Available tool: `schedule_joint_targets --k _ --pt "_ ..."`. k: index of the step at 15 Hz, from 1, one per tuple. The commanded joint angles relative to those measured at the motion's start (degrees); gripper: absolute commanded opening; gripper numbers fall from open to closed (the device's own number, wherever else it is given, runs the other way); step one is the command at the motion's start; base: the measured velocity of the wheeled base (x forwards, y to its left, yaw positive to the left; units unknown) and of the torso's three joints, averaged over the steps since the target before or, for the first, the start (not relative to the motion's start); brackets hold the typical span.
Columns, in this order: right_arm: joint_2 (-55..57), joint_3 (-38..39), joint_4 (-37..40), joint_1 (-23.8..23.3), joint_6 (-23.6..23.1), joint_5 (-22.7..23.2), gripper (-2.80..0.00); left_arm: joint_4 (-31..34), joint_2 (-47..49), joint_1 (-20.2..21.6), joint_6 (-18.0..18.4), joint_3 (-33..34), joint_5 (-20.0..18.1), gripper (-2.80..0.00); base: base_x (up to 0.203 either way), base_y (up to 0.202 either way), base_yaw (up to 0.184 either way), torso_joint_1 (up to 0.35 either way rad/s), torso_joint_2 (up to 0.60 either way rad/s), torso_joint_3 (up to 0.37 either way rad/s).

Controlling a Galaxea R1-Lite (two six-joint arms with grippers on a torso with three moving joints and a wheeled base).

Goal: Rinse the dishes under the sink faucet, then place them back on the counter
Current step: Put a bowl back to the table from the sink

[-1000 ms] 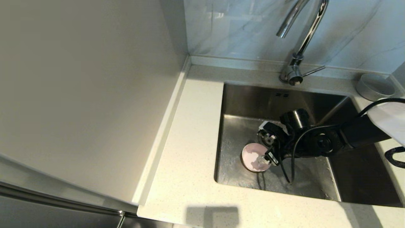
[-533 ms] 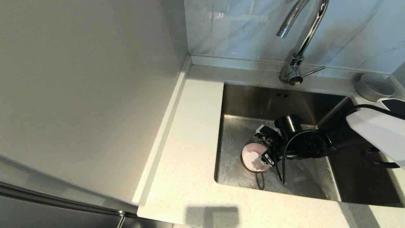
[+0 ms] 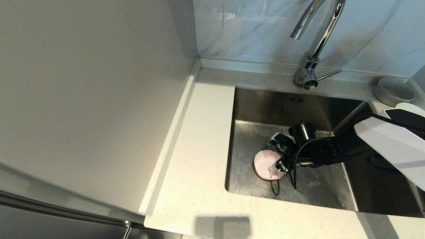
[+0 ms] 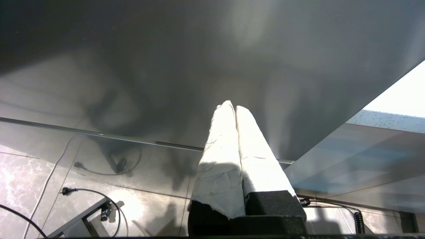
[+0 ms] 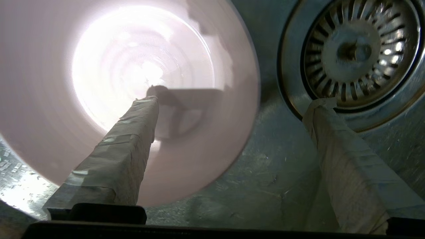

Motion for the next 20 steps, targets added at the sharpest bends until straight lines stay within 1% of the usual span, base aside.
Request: schedule_joint_targets --k 1,2,15,17,20 --pt "0.81 -0.18 -0.06 -0.47 -0.19 0.02 0.00 -0.04 -0.18 0.01 -0.05 0.00 0.04 -2.80 0.000 0.000 0.000 0.000 0.00 0.000" --pt "0.81 -0.18 -0.06 -0.47 -0.24 0.02 -2.80 -0.04 -0.18 0.01 -0.05 0.00 0.04 -2.80 0.000 0.000 0.000 0.000 0.00 0.000" --pt "-1.61 -1.32 -0.06 -1.73 -0.10 -0.51 -2.80 -0.04 -0.18 0.01 -0.05 0.00 0.04 -2.80 0.000 0.000 0.000 0.000 0.00 0.000" --pt "-2.22 -2.85 -0.06 -2.90 -0.10 -1.19 -2.80 -0.04 -0.18 0.01 -0.05 0.00 0.04 -2.80 0.000 0.000 0.000 0.000 0.00 0.000" --pt "-5.70 -4.65 0.12 -6.10 -0.27 -1.60 -2.80 -0.04 -0.18 0.01 0.04 0.00 0.04 -2.80 0.000 0.000 0.000 0.000 0.00 0.000"
